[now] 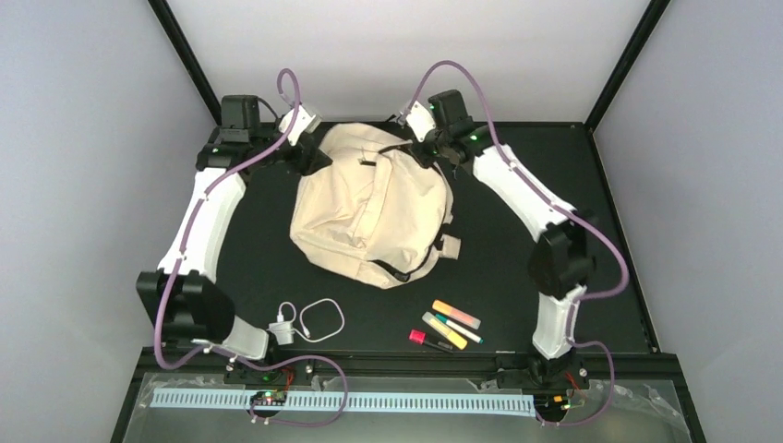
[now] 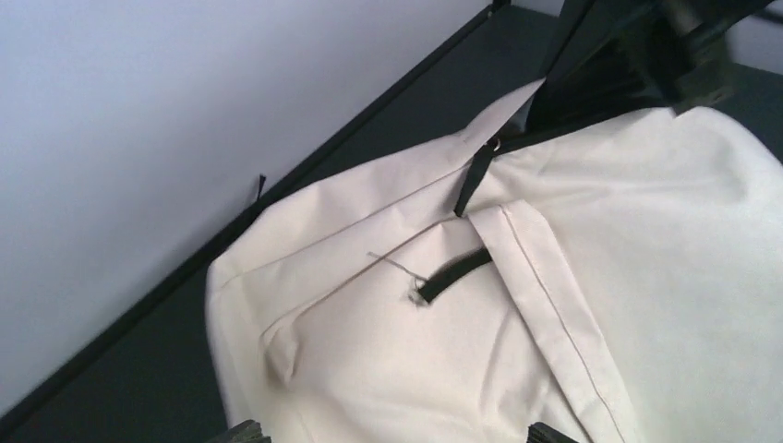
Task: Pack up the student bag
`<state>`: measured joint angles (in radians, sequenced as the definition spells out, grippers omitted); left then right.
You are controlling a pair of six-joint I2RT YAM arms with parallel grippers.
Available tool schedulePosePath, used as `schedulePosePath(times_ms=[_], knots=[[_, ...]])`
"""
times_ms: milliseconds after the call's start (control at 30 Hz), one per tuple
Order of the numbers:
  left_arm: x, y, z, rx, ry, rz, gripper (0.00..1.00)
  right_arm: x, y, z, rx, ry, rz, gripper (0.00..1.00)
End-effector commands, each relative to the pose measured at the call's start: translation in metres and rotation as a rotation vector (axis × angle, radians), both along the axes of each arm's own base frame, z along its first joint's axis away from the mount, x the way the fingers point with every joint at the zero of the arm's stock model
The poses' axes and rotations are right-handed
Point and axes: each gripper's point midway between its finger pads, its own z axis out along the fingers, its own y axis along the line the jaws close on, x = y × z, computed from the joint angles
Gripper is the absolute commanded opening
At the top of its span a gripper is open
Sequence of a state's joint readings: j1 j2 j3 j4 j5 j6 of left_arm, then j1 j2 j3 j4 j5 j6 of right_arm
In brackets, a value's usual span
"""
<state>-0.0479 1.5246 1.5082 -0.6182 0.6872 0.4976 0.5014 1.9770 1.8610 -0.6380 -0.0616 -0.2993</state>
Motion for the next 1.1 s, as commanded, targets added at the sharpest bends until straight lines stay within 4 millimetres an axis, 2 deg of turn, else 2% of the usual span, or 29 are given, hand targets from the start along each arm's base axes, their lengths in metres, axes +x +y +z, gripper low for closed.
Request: schedulePosePath(times_ms=[0,67,167,300,367,500,600,767,833,900,967,1000,1033,1067], knots=[[-0.036,-0.005,0.033,0.063,-0.121,-0.113,0.72,-0.039,0.034,0.156,0.228,-0.461,0.323,0.01],[-0.051,-0.005,0.041,0.105,-0.134,-0.155,0.71,-0.064,0.037,0.177,0.283,-0.537,0.421,0.01],[-0.065,-0.005,0.048,0.167,-0.176,-0.194,0.74,-0.088,0.043,0.201,0.350,-0.614,0.521,0.01],[-0.077,-0.009,0.072,0.188,-0.230,-0.211,0.91,-0.103,0.051,0.224,0.421,-0.616,0.610,0.01],[-0.090,-0.021,0.077,0.226,-0.248,-0.262,0.98,-0.107,0.053,0.230,0.450,-0.613,0.623,0.01],[-0.109,-0.055,0.074,0.253,-0.227,-0.338,0.99,-0.119,0.064,0.232,0.474,-0.609,0.643,0.01],[-0.097,-0.065,0.072,0.205,-0.203,-0.306,0.99,-0.130,0.070,0.227,0.471,-0.611,0.681,0.01],[-0.054,-0.058,0.050,0.272,-0.187,-0.193,0.99,-0.137,0.071,0.227,0.490,-0.602,0.708,0.01],[-0.059,-0.065,0.042,0.251,-0.153,-0.240,0.99,-0.136,0.072,0.228,0.493,-0.604,0.701,0.01],[-0.077,-0.077,0.030,0.216,-0.094,-0.332,0.98,-0.132,0.070,0.229,0.491,-0.613,0.680,0.01],[-0.090,-0.084,0.021,0.189,-0.057,-0.379,0.88,-0.129,0.070,0.228,0.488,-0.612,0.664,0.01],[-0.093,-0.086,0.016,0.181,-0.046,-0.389,0.78,-0.128,0.070,0.228,0.488,-0.610,0.662,0.01],[-0.095,-0.086,0.014,0.173,-0.043,-0.390,0.64,-0.127,0.070,0.226,0.488,-0.606,0.658,0.01],[-0.095,-0.086,0.012,0.170,-0.041,-0.387,0.44,-0.126,0.070,0.225,0.489,-0.600,0.649,0.01]])
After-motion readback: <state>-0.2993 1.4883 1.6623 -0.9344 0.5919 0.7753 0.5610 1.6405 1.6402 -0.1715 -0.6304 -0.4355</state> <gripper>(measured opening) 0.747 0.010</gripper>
